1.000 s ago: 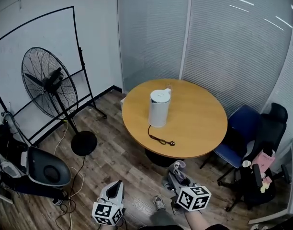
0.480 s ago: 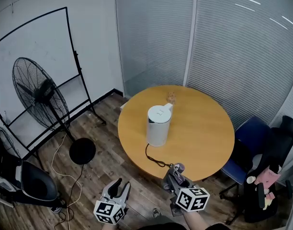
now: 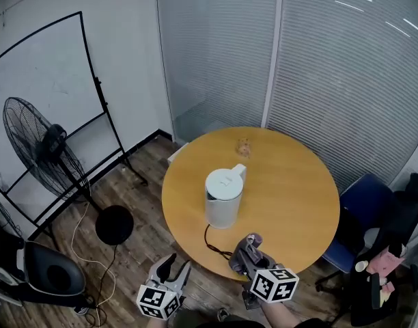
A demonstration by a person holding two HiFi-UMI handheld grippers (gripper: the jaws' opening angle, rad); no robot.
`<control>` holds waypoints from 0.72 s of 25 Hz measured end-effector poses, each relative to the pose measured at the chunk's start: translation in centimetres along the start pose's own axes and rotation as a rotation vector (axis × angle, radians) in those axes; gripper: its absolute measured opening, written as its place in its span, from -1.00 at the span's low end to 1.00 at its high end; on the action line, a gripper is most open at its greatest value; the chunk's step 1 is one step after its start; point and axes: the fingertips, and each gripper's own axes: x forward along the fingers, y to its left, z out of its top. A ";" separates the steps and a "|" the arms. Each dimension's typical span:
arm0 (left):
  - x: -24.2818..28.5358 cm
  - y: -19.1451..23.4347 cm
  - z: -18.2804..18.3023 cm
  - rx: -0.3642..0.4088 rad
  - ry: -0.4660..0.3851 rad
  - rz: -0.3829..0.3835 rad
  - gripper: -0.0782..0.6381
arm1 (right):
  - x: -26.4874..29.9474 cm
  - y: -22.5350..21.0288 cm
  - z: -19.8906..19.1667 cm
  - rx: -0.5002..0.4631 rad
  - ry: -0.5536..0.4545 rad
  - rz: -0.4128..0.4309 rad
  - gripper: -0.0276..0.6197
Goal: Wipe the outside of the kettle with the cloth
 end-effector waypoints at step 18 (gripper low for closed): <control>14.2 9.3 4.4 0.242 0.084 -0.532 -0.21 | 9.4 0.4 3.5 0.211 -0.244 -0.375 -0.62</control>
